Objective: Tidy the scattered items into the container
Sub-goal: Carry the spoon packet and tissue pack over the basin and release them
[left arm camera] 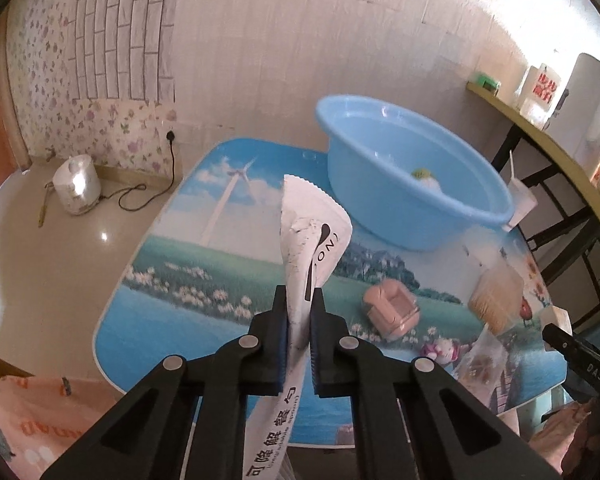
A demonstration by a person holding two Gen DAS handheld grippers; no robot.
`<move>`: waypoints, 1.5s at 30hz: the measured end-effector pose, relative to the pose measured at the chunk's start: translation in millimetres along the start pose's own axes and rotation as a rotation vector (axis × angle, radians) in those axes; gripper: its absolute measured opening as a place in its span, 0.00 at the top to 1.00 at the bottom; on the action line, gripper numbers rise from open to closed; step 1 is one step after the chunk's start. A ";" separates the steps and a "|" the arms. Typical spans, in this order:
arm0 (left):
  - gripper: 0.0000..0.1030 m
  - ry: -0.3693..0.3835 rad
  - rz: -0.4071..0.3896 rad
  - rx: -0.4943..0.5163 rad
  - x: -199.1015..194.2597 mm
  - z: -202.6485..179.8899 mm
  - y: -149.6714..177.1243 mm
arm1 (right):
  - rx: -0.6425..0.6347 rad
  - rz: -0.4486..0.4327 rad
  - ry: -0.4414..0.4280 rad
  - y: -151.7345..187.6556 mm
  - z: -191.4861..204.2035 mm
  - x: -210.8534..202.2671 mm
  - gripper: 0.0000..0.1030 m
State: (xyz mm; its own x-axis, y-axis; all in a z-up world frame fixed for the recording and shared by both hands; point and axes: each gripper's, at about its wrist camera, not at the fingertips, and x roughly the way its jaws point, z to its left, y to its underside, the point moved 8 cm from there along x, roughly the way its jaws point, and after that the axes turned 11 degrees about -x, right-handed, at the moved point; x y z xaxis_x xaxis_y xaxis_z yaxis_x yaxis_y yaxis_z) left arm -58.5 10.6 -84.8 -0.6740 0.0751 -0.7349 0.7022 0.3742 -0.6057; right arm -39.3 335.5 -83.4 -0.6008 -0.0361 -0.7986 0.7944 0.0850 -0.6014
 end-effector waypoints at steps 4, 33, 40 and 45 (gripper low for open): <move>0.92 0.010 -0.044 0.008 -13.2 -3.1 -17.0 | -0.012 -0.026 -0.021 -11.3 6.5 -10.3 0.39; 0.92 0.107 -0.176 0.133 -60.2 -64.5 -88.5 | -0.102 -0.193 -0.159 -109.4 62.5 -58.9 0.39; 0.92 0.124 -0.162 0.183 -46.4 -81.6 -96.1 | -0.139 -0.189 -0.176 -125.3 77.3 -50.7 0.39; 0.92 0.125 -0.156 0.205 -32.8 -87.6 -106.2 | -0.178 -0.188 -0.172 -142.1 84.6 -35.7 0.39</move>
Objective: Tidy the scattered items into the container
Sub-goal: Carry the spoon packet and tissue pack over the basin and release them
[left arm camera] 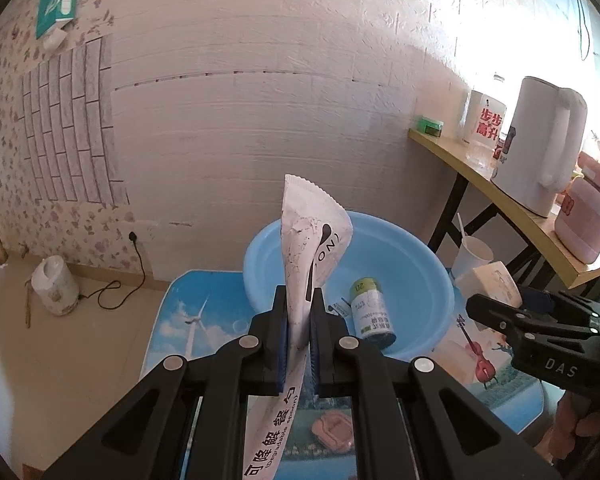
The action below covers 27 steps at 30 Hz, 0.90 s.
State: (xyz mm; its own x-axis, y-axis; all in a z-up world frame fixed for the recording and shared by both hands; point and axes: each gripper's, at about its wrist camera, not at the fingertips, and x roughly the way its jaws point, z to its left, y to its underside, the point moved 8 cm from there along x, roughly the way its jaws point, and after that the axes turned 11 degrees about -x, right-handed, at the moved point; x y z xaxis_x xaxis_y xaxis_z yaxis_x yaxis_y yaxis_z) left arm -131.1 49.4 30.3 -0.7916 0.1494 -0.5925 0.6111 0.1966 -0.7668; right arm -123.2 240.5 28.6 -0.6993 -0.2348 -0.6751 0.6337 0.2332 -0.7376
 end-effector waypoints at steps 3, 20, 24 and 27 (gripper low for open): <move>0.92 0.006 0.006 0.010 10.4 -0.6 -4.8 | -0.015 0.002 -0.001 -8.3 0.6 10.3 0.39; 0.58 0.053 0.132 0.093 100.4 -15.3 -3.0 | -0.036 0.077 -0.011 -24.2 -9.6 90.0 0.39; 0.15 0.077 0.061 0.099 97.1 -14.0 -13.7 | -0.034 0.095 -0.017 -21.8 -12.2 102.1 0.39; 0.08 0.067 0.025 0.128 92.9 -12.1 -19.8 | -0.032 0.107 -0.018 -19.6 -15.4 109.5 0.39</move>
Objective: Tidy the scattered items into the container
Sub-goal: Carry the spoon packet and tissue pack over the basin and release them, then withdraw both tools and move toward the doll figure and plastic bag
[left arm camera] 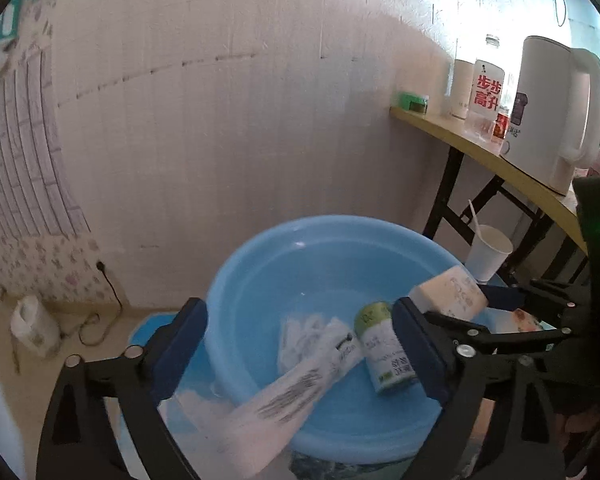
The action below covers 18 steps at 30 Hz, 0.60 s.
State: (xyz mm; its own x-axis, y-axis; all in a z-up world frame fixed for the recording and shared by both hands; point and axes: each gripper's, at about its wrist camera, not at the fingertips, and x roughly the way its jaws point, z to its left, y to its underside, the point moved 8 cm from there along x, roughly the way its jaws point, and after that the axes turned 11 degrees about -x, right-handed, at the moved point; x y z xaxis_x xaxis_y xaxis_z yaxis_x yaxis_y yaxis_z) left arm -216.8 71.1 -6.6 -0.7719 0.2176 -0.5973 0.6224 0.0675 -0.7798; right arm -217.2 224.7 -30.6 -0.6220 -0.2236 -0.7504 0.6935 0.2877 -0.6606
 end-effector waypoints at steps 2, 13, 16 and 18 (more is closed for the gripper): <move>0.08 -0.006 0.001 -0.013 -0.7 3.6 -1.2 | 0.003 0.005 -0.003 1.3 -3.3 3.1 0.39; 0.05 -0.047 -0.006 -0.069 -14.5 26.1 -1.7 | -0.059 -0.038 0.016 -7.0 4.4 -4.7 0.00; 0.05 -0.056 -0.007 -0.075 -21.6 31.6 0.5 | -0.043 -0.038 -0.004 -4.5 2.4 -9.3 0.00; 0.04 -0.059 -0.012 -0.081 -26.4 33.3 1.9 | -0.032 -0.021 0.001 -1.0 1.3 -12.5 0.00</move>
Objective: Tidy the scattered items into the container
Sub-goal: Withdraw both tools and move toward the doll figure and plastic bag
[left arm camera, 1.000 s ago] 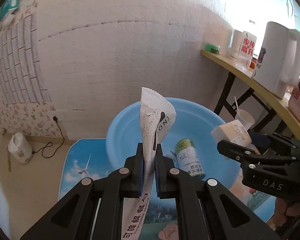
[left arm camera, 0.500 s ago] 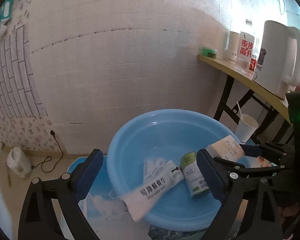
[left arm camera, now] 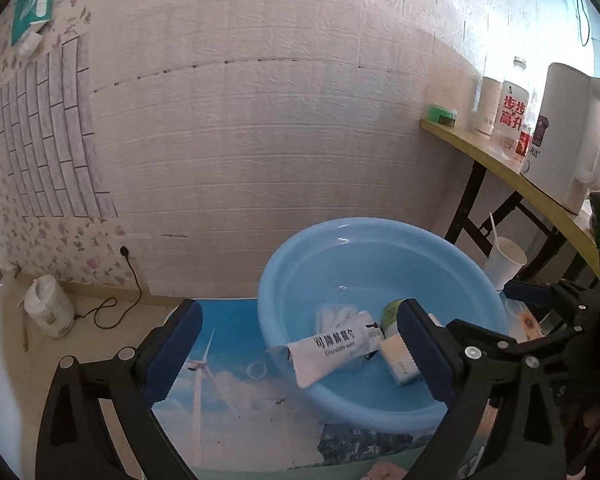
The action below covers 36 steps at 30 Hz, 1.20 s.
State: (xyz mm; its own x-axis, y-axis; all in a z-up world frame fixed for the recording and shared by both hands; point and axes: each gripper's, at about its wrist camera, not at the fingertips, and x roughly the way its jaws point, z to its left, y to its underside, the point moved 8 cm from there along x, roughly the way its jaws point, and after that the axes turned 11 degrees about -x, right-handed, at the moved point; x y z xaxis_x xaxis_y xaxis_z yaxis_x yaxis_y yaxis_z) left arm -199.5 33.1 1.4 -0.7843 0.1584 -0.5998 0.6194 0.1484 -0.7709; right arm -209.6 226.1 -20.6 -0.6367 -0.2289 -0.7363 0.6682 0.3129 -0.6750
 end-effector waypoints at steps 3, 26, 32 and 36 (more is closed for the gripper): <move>0.04 0.001 -0.003 -0.022 -6.1 2.3 0.7 | -0.002 -0.015 -0.005 -0.6 1.4 -9.9 0.00; 0.04 0.028 -0.036 -0.003 -62.7 -12.8 32.2 | 0.058 -0.019 0.028 49.1 -4.6 -66.6 0.00; 0.04 0.038 -0.024 -0.002 -80.3 -18.8 57.4 | 0.096 -0.010 0.049 77.0 -14.3 -85.9 0.00; 0.02 0.033 -0.016 0.004 -89.8 -18.4 74.9 | 0.098 0.006 0.067 96.2 -16.7 -95.6 0.00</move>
State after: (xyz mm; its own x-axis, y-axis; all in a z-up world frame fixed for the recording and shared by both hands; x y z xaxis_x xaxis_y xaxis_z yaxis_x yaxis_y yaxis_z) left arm -82.0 48.0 1.5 -0.7924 0.1884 -0.5802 0.6069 0.1470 -0.7811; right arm -90.9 293.4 -14.4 -0.6549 -0.1646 -0.7376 0.7041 0.2215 -0.6746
